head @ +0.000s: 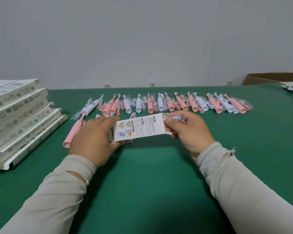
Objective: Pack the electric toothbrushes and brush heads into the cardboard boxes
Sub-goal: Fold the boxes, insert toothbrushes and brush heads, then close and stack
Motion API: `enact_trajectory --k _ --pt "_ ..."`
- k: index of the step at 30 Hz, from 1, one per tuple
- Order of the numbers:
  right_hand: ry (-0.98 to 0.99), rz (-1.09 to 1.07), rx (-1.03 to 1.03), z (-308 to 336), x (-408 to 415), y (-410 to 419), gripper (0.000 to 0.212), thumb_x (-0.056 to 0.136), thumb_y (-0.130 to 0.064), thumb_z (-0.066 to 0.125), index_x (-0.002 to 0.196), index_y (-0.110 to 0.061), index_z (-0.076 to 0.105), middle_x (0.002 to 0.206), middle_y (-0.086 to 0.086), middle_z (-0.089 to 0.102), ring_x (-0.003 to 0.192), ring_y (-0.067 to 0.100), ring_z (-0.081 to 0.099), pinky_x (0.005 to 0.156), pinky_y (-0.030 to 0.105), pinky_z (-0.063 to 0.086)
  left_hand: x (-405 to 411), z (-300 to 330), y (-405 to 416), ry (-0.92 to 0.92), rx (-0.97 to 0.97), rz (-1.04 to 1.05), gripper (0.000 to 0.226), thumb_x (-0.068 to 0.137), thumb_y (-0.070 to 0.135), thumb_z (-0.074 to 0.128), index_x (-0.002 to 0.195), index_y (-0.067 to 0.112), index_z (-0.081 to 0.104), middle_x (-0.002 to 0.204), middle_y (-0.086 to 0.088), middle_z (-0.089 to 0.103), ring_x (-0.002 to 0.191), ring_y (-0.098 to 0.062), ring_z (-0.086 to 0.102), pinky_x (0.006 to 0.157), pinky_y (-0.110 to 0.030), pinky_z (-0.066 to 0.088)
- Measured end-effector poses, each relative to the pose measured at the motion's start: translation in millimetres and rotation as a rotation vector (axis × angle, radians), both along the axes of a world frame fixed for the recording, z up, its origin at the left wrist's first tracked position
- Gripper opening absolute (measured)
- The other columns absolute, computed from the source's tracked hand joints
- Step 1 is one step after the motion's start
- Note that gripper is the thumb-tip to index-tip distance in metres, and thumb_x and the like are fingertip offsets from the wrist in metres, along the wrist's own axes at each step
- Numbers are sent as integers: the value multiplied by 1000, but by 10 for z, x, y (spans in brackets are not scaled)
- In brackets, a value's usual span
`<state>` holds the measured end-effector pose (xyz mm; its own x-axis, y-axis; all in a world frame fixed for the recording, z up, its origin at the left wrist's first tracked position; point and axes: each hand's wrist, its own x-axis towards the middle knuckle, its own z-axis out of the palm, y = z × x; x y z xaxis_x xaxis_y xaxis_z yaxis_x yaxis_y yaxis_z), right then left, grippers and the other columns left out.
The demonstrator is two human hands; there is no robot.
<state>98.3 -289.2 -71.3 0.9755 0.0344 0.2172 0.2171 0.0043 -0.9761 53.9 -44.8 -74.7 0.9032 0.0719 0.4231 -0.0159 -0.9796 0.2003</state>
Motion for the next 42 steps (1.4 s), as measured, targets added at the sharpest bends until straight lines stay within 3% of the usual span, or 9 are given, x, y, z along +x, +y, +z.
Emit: enact_trajectory --k 6,13,17,23,26,28,31,34,42 --pt "12 -93 63 9 57 -49 30 80 -7 77 104 -20 62 100 14 70 81 22 69 72 32 56 -6 8 0 -5 -32 25 63 79 52 73 135 44 46 127 14 57 117 -18 49 83 -41 51" --pt "-141 -147 -5 -2 54 -53 18 84 -5 73 75 -20 74 79 0 76 80 17 70 80 31 56 -15 14 3 -13 -42 59 65 78 51 74 136 43 46 129 11 57 120 -20 49 82 -42 49" --pt "-246 -189 -185 -16 34 -30 19 87 -12 72 78 -29 73 85 -15 72 76 -5 62 72 11 46 -21 22 1 -10 -64 49 62 78 52 75 134 43 48 124 11 58 117 -20 50 82 -42 51" --pt "-260 96 -324 29 -53 67 45 95 -4 49 86 -41 73 123 -15 55 108 -25 43 89 -7 27 -22 25 -26 -17 -55 17 59 79 50 74 132 42 50 120 12 60 113 -19 51 81 -42 52" --pt "-259 237 -372 29 -83 72 44 85 -19 36 99 -39 73 132 -13 53 118 -24 38 98 -1 25 -9 20 -30 -5 -34 -10 60 79 50 73 133 40 50 120 12 61 111 -18 52 82 -41 50" --pt "-248 134 -302 45 -69 29 41 82 -23 38 92 -39 74 135 -9 56 129 -6 43 112 18 29 -7 16 -28 -6 -37 -6 61 79 52 73 134 41 49 119 12 61 110 -18 52 80 -40 51" --pt "-251 -6 -196 90 -5 -114 33 76 -22 46 99 -37 65 122 -13 60 115 7 59 103 33 47 -10 18 -7 -2 -58 12 62 78 52 74 133 43 49 120 13 60 112 -18 52 82 -42 52" --pt "-308 96 -352 105 -13 -191 56 75 -21 53 122 -50 51 128 -17 53 97 -4 61 86 15 49 -14 16 8 -17 -90 17 60 77 52 75 131 43 50 117 13 60 111 -18 52 81 -43 52" --pt "-380 67 -430 42 -28 -138 32 96 -20 65 123 -36 66 122 -20 56 100 -9 53 95 10 40 -2 3 13 -17 -90 5 64 77 50 77 133 43 49 121 12 61 112 -18 52 82 -41 51"
